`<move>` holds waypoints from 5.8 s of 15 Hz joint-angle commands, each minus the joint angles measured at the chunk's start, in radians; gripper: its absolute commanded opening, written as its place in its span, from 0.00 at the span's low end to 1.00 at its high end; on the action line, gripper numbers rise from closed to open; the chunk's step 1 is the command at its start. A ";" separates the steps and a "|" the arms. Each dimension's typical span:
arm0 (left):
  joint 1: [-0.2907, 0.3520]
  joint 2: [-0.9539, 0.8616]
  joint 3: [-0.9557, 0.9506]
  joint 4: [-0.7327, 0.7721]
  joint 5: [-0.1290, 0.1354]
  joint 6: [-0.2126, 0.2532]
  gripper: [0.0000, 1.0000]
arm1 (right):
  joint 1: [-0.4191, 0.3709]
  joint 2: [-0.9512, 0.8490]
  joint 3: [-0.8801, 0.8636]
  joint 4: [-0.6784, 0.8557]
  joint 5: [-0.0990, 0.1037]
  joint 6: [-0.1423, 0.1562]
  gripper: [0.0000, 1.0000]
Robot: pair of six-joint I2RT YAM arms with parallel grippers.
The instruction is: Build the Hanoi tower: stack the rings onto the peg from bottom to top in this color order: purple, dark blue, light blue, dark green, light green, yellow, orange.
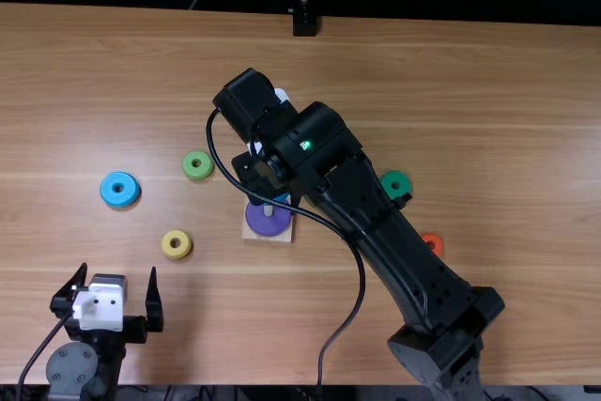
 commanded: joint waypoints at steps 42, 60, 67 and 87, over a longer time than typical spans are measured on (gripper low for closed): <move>-0.001 -0.012 -0.108 -0.078 -0.002 0.003 1.00 | -0.562 -1.019 -1.289 1.081 0.059 -0.051 1.00; -0.001 -0.012 -0.108 -0.078 -0.002 0.003 1.00 | -0.776 -1.979 -2.191 1.330 -0.182 -0.255 1.00; -0.001 -0.012 -0.108 -0.078 -0.002 0.003 1.00 | -0.778 -2.119 -2.323 1.286 -0.173 -0.253 1.00; -0.001 -0.012 -0.108 -0.078 -0.002 0.003 1.00 | -0.810 -2.162 -2.397 1.157 -0.176 -0.264 1.00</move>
